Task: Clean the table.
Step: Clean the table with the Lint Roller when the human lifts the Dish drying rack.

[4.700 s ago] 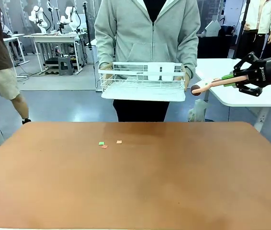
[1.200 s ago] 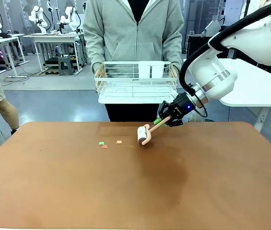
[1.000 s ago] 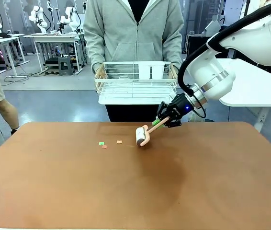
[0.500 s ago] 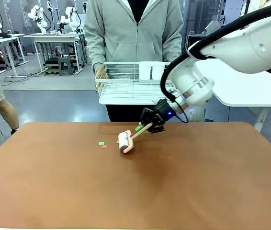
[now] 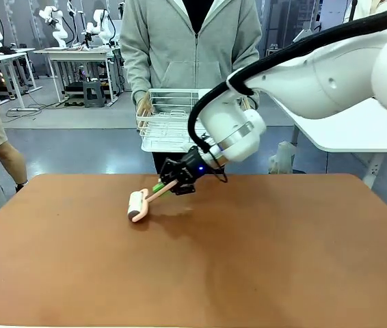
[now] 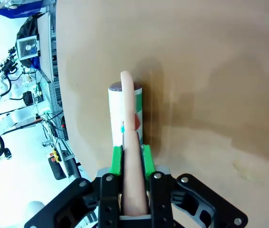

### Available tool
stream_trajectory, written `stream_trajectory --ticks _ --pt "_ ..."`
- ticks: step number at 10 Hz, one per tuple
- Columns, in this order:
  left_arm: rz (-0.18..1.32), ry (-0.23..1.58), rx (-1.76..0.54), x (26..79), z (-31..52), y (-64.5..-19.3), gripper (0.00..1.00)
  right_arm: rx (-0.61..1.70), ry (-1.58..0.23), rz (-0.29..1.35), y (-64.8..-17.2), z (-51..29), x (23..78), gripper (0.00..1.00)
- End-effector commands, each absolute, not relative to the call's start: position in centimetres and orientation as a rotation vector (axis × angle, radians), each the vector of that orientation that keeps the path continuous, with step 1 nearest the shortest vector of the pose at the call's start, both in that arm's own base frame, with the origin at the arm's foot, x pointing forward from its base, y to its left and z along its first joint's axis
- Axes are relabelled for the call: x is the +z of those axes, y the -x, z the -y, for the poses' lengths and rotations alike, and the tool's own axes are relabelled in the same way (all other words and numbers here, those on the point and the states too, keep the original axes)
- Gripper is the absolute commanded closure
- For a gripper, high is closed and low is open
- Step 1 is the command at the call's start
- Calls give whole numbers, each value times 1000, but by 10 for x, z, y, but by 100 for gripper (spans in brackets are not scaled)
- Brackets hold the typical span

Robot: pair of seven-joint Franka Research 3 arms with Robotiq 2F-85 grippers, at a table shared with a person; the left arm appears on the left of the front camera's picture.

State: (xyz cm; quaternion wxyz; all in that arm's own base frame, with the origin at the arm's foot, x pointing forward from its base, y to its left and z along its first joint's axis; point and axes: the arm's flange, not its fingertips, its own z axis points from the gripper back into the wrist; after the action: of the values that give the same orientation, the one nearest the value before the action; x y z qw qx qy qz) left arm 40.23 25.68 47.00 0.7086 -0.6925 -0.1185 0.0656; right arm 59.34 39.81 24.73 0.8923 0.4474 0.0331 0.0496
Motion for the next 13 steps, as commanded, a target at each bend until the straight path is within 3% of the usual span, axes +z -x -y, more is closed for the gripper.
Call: stream_trajectory --ticks 1,5,9,11,12,13 --pt "257 1540 142 471 -258 -399 0 104 -818 -50 -590 -426 206 79" --pt "257 1540 142 471 -258 -399 0 127 -859 74 -585 -436 254 79" --pt "257 1540 142 471 -258 -399 0 198 -793 72 -565 -371 356 79" --pt "257 1540 142 471 -258 -399 0 206 -504 60 -543 -310 406 79" --pt "257 1540 142 471 -258 -399 0 191 -418 17 -535 -276 426 79" --pt "257 1540 142 471 -258 -399 0 127 -354 73 -526 -242 443 79"
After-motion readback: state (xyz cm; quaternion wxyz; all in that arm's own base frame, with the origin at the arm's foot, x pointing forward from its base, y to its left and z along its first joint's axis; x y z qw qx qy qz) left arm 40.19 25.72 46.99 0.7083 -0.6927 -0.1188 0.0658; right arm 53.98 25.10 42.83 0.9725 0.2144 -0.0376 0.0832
